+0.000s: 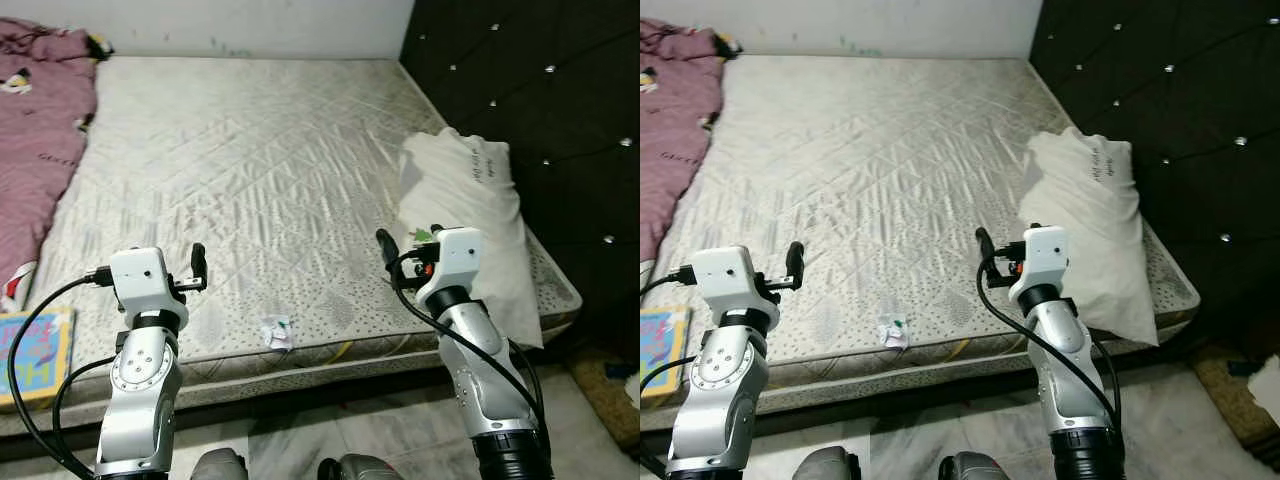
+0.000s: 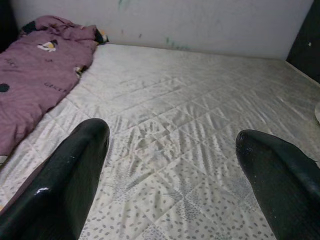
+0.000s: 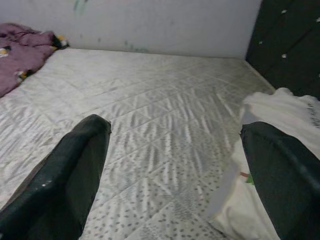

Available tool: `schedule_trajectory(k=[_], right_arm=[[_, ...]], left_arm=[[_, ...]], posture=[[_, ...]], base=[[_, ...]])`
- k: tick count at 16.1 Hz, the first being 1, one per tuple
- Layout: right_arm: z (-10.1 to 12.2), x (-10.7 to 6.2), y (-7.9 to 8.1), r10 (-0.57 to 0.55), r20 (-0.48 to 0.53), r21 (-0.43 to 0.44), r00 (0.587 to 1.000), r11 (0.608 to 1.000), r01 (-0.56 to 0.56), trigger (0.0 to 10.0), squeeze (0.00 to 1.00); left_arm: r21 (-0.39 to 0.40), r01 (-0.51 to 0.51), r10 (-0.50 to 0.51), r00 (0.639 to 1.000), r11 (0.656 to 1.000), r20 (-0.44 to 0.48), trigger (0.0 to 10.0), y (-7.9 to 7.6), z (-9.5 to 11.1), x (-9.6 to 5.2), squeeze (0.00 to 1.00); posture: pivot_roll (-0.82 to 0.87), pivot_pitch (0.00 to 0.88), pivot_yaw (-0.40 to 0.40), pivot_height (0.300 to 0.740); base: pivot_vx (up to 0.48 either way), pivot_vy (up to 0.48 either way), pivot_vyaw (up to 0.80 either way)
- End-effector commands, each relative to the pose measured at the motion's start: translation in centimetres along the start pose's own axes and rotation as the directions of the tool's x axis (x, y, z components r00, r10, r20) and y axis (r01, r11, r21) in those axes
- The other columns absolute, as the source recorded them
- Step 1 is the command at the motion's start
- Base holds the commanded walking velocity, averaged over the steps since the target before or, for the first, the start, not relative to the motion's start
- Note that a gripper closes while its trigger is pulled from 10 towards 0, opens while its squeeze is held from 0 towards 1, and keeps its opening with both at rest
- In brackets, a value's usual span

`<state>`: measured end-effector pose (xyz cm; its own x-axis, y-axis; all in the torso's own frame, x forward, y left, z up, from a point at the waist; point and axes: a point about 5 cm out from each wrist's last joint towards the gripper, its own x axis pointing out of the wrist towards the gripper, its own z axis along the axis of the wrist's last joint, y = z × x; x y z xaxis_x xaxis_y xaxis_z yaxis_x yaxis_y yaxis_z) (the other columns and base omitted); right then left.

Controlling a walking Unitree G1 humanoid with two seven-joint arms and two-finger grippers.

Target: Clean up the room

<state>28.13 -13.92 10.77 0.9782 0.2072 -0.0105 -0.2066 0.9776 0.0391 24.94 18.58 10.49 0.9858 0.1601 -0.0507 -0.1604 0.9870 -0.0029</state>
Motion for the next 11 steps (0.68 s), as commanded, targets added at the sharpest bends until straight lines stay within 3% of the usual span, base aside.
schedule_trajectory(k=[1,11], right_arm=[[0.83,0.13,-0.2,0.008,0.023,-0.004,1.0,1.0,-0.008,10.0,0.0],[0.86,0.08,0.12,0.068,0.02,-0.016,0.998,0.998,-0.068,10.0,0.0]], left_arm=[[-0.005,-0.006,0.006,1.0,1.0,0.006,10.0,-0.17,0.4,0.05,0.0],[0.008,0.008,-0.008,1.0,1.0,0.008,10.0,-0.58,0.53,0.14,0.0]], posture=[[0.06,0.031,-0.084,0.74],[0.06,0.023,-0.089,0.74]], base=[[0.0,0.0,0.0],[0.0,0.0,0.0]])
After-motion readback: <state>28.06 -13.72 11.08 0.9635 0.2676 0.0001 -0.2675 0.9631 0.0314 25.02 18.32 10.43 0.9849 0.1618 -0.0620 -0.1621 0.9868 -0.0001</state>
